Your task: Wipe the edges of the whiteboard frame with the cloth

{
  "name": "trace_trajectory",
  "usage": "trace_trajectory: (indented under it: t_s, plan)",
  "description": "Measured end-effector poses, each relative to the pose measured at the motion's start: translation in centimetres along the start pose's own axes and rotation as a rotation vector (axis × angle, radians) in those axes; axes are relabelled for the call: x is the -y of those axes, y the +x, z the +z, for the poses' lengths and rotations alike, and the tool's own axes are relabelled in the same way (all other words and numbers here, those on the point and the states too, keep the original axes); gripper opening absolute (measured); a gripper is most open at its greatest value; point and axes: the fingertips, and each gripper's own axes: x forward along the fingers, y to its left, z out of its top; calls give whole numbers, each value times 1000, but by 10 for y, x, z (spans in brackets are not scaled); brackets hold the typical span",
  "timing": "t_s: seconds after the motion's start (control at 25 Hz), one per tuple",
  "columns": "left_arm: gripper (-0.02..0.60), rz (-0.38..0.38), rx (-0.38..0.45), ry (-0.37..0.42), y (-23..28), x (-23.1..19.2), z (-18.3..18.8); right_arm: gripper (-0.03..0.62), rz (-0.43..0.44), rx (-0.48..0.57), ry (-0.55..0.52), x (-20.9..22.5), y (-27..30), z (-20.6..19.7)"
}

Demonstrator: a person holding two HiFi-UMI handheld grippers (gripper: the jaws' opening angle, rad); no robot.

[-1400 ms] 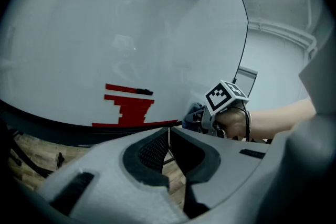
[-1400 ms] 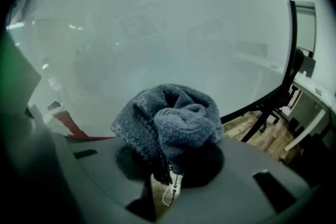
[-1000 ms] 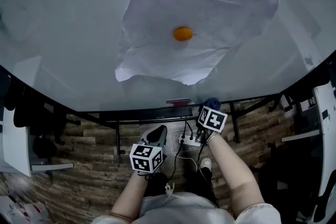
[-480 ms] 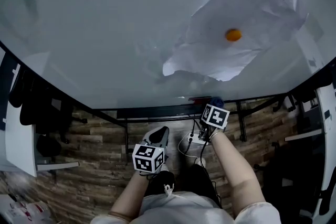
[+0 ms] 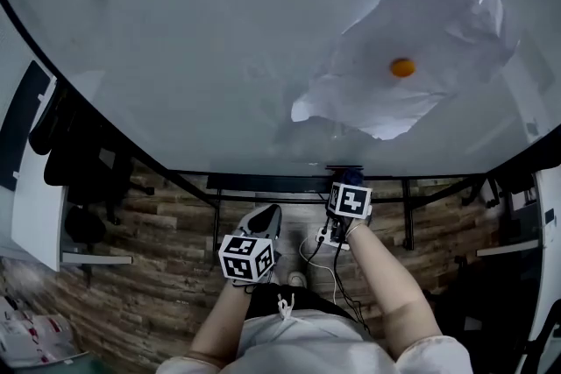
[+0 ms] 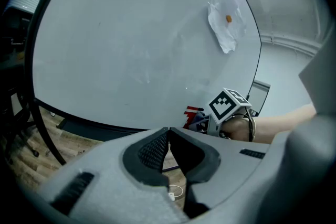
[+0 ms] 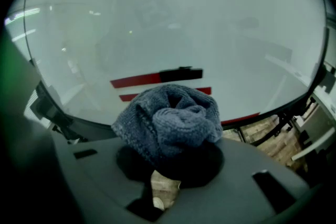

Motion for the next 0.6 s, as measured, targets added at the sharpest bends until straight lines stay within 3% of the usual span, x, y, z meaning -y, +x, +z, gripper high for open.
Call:
trace_trajectory:
  t_s: [0.24,0.36,0.6]
  plan:
    - [24,35,25,-32,-17,-15,-1,77,33,-15,-99,-35,7,-7]
    - [24,63,31,14,-23,-34,6,77,28,-8,-108,-52,11,-6]
    - [23,48,3,88,-54,-86,15,77,45,13,-154,-120,14,-8]
